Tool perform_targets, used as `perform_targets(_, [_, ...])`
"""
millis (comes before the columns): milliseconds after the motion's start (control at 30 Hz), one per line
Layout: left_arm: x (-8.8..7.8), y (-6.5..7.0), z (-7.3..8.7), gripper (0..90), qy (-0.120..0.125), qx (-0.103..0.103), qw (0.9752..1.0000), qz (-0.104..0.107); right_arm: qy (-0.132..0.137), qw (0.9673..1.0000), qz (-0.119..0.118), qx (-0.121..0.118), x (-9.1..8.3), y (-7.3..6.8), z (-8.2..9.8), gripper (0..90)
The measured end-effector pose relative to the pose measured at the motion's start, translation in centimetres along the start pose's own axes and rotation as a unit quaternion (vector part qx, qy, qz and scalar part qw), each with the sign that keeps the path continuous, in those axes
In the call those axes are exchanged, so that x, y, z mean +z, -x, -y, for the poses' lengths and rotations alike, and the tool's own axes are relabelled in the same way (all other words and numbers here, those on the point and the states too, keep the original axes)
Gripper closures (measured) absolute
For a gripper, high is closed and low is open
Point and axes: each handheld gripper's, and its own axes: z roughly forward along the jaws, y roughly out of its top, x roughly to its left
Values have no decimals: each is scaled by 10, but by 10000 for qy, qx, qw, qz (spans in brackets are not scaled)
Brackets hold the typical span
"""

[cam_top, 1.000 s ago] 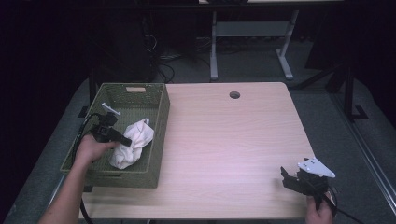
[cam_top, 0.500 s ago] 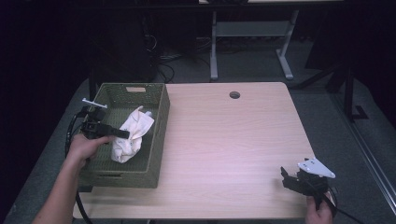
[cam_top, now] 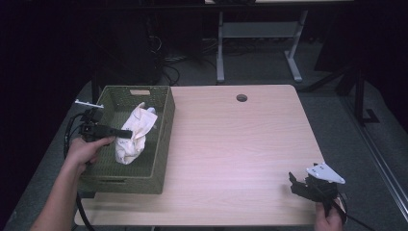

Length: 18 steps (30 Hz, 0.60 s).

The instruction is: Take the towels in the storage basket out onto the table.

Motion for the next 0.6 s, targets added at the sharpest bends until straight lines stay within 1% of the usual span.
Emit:
perform_targets(267, [-5,5,-3,712,165,-57,9995,250,4,10000,-10,-16,1,0,0,139])
perform_targets(400, [-5,10,-4,712,235,1,9990,393,7,10000,-10,-9,0,0,0,139])
perform_targets(600, [-6,15,-7,712,241,84,9987,432,6,10000,-4,-15,0,0,0,139])
